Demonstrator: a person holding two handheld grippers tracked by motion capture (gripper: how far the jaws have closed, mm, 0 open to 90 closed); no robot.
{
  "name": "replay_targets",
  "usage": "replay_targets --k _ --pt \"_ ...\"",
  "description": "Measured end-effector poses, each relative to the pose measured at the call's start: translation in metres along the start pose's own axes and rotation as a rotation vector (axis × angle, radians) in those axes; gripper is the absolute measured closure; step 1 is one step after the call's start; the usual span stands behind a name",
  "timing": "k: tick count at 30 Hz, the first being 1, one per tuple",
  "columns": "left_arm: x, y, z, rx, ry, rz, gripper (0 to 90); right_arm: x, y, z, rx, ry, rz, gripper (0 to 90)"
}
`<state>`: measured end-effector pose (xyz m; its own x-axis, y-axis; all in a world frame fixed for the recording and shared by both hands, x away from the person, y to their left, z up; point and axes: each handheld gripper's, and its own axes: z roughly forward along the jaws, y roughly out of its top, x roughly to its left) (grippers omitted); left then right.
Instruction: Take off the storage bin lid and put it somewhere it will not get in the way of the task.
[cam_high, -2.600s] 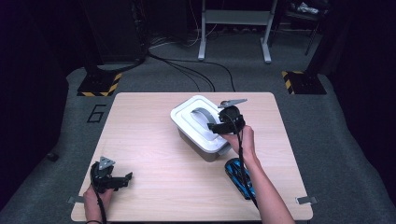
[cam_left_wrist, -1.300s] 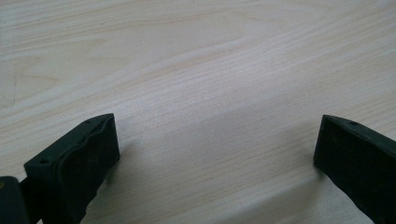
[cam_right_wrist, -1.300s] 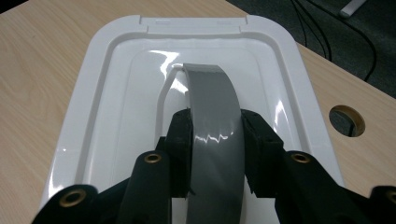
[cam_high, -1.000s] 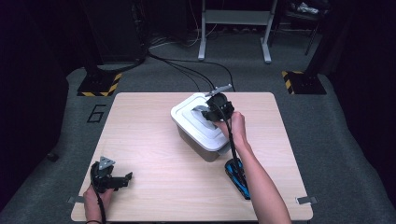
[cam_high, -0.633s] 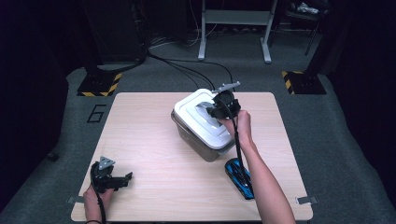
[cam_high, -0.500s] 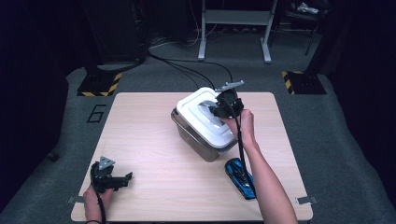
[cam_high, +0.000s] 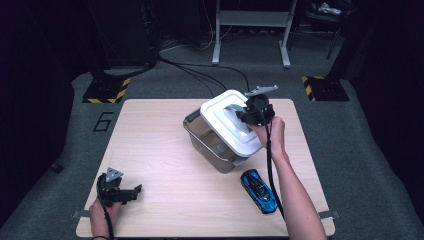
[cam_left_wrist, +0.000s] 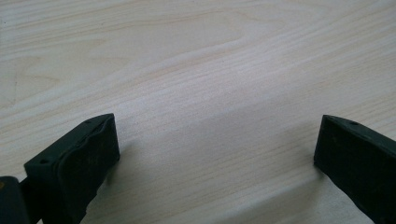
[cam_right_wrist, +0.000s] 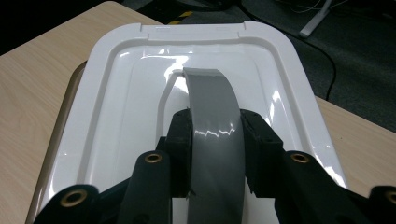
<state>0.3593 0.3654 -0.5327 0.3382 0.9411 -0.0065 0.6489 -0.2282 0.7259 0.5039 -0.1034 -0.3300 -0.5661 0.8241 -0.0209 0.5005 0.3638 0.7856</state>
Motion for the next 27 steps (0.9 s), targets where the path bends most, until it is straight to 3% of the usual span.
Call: replay_targets --k 27 --pt "0.000 0.000 0.000 0.000 0.000 0.000 0.2 -0.059 -0.038 -0.039 -0.016 -0.127 0.105 66.4"
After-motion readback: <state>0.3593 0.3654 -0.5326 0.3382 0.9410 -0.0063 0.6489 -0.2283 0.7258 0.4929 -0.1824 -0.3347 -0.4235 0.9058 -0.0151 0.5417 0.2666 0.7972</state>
